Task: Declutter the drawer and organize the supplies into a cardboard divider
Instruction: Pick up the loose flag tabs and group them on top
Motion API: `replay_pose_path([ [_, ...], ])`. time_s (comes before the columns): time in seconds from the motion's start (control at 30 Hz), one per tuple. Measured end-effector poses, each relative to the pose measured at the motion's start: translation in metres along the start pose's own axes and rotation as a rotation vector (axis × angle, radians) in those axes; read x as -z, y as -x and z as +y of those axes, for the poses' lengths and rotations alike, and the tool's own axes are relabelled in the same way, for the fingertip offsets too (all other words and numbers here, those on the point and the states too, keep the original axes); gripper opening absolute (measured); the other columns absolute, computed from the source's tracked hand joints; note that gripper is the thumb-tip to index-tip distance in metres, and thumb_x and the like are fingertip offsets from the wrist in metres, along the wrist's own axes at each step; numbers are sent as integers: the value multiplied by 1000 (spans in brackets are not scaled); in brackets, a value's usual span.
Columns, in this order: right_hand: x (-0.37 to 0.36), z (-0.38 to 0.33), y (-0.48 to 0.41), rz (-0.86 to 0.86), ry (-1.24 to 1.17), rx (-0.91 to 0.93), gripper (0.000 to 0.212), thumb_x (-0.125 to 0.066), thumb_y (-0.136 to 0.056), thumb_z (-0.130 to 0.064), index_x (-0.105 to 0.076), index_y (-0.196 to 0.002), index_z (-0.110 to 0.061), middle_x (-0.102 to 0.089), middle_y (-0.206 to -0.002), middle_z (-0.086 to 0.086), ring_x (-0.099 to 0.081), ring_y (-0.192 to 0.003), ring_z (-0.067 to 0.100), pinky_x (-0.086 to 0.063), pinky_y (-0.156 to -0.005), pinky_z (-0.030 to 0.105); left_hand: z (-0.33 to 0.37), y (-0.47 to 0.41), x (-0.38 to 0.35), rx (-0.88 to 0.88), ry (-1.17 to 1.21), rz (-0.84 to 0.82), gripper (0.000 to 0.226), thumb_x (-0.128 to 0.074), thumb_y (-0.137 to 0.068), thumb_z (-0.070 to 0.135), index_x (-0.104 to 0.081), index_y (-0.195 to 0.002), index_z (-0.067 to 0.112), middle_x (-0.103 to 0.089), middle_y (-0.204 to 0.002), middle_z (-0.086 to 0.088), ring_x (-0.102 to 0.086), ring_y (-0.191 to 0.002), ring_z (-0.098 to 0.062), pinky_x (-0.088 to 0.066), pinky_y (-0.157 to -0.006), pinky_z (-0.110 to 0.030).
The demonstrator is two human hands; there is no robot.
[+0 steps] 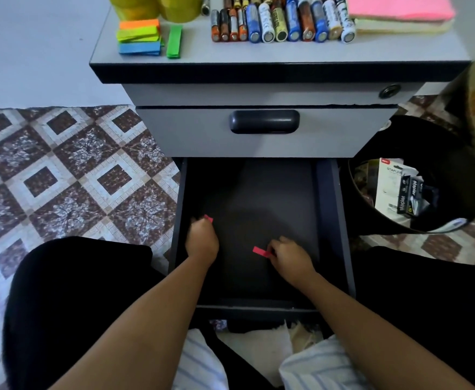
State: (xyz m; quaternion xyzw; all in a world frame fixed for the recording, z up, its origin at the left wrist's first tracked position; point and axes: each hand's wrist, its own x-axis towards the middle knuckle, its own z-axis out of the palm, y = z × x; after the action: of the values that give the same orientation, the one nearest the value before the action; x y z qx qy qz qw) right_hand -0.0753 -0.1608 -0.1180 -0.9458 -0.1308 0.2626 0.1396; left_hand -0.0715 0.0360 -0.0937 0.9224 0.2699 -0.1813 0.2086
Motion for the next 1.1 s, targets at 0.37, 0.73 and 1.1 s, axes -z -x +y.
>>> replay_pose_path([
  [0.37,-10,-8,1,-40,-75,-15,21,-45,-90,-7,-55,-109,-5,-58,-112,15,-56,-102,31,-44,-83,33,-5,10,-15,-75,-172,85,24,-42,-97,17,-54,-114,6,-47,-124,-14,-40,-121,-31,-45,-86,-41],
  [0.73,-6,-10,5,-13,-266,-24,23,-52,-86,-7,-59,-108,-10,-67,-104,13,-62,-97,29,-50,-85,34,1,16,-9,-2,520,-126,8,-63,-84,8,-65,-77,7,-67,-80,-14,-63,-85,-29,-48,-77,-32],
  [1.1,-10,-29,4,-39,30,56,26,-45,-93,-15,-56,-115,-6,-53,-122,13,-51,-115,30,-42,-91,35,-4,25,-1,77,734,-179,25,-57,-86,-2,-55,-72,19,-54,-66,1,-47,-56,-8,-35,-48,-18],
])
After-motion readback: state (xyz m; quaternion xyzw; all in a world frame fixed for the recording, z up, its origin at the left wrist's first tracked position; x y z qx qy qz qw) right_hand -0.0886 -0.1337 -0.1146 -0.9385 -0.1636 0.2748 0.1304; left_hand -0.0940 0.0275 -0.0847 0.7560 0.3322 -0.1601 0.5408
